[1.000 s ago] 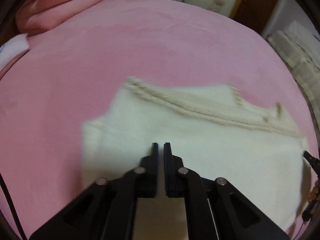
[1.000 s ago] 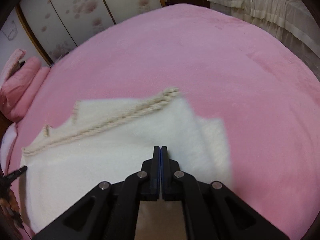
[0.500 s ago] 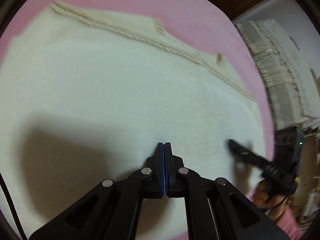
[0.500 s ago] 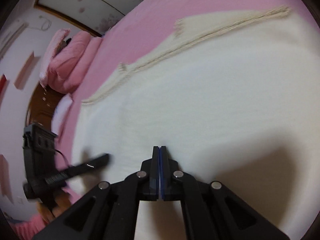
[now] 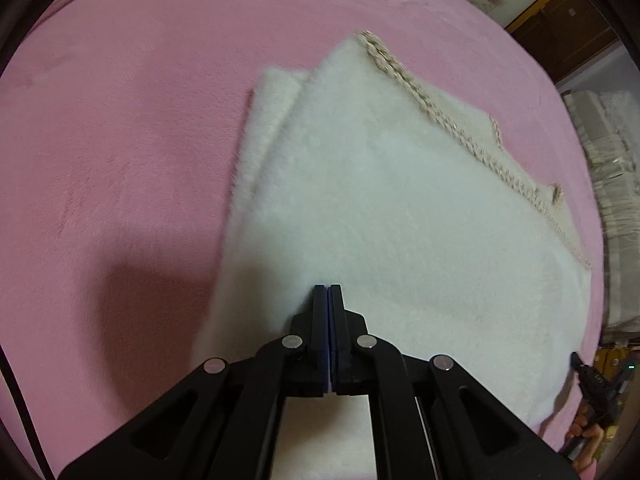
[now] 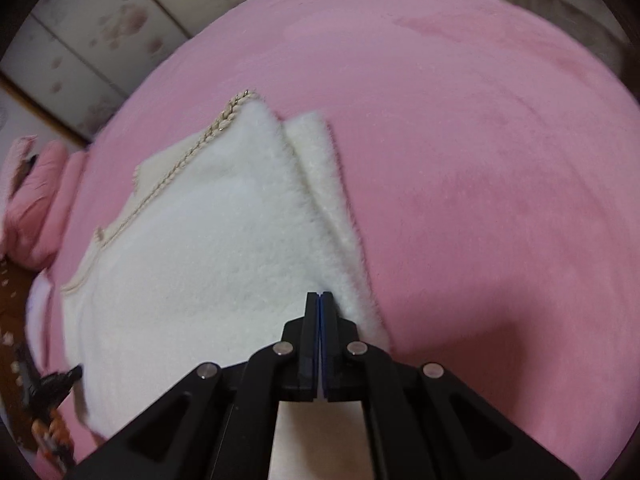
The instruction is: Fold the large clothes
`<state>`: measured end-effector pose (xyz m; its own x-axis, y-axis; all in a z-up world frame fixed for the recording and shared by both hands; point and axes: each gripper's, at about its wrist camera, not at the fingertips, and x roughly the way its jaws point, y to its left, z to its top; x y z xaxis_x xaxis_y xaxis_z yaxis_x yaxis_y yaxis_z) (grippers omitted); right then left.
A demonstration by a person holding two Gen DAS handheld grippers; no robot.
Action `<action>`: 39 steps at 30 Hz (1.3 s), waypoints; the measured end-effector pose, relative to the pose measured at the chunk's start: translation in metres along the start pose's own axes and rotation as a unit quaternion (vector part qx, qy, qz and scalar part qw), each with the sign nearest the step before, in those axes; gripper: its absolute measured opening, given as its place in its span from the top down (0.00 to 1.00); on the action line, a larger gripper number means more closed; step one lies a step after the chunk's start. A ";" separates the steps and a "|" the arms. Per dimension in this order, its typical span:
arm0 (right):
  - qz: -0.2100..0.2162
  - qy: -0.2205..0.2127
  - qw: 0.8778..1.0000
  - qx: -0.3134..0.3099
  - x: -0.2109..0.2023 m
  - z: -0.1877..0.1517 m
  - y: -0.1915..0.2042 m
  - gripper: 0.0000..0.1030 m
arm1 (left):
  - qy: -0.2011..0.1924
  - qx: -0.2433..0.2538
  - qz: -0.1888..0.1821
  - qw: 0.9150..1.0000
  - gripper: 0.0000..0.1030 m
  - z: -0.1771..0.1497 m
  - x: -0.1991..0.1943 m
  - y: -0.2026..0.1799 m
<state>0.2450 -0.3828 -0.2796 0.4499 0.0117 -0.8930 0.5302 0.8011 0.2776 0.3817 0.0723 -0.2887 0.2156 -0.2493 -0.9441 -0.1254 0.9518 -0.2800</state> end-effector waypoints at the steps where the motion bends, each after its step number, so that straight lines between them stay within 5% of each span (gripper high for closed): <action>1: 0.003 -0.016 1.000 -0.019 -0.006 -0.002 0.021 0.97 | 0.000 0.004 -0.010 1.000 0.97 -0.006 -0.002 -0.010; 4: 0.126 -0.032 0.990 -0.061 -0.022 -0.042 0.076 0.96 | 0.016 0.009 -0.083 0.996 0.97 -0.043 0.001 -0.034; 7: 0.232 0.044 0.969 -0.076 -0.003 -0.097 0.129 0.96 | 0.020 0.015 -0.130 0.991 0.95 -0.081 0.005 -0.061; 10: 0.237 0.090 0.963 -0.092 0.019 -0.134 0.159 0.96 | 0.059 0.001 -0.181 0.982 0.95 -0.104 0.023 -0.086; 13: 0.270 0.111 0.955 -0.049 0.028 -0.134 0.151 0.98 | 0.063 0.002 -0.162 0.985 0.97 -0.112 0.031 -0.085; 16: 0.263 0.128 0.956 -0.029 0.031 -0.119 0.120 1.00 | 0.058 -0.016 -0.131 0.990 0.99 -0.101 0.026 -0.057; 18: 0.165 0.103 0.980 -0.034 0.021 -0.099 0.078 1.00 | 0.036 -0.020 -0.077 0.996 0.99 -0.092 0.013 -0.029; 22: 0.082 0.067 0.993 0.056 -0.001 -0.073 -0.026 1.00 | -0.002 -0.017 0.051 0.999 0.99 -0.082 -0.008 0.032; 25: 0.024 0.049 0.998 0.037 -0.016 -0.062 -0.055 1.00 | 0.004 -0.026 0.045 0.999 0.99 -0.079 -0.008 0.047; 31: -0.068 0.030 0.997 -0.020 -0.020 -0.062 -0.016 1.00 | 0.002 -0.017 0.079 0.997 0.99 -0.086 0.008 0.033; 34: 0.017 -0.029 0.998 -0.054 -0.037 -0.059 0.034 0.99 | 0.007 -0.029 0.066 0.997 0.99 -0.088 0.011 0.033; 39: 0.086 -0.016 0.979 -0.184 -0.010 -0.052 0.159 0.99 | 0.006 -0.022 0.048 0.999 0.99 -0.095 0.014 0.045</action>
<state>0.2872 -0.2245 -0.2448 0.5345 0.1511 -0.8316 0.1521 0.9506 0.2705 0.2869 0.0942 -0.3313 0.1893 -0.1587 -0.9690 -0.1871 0.9629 -0.1943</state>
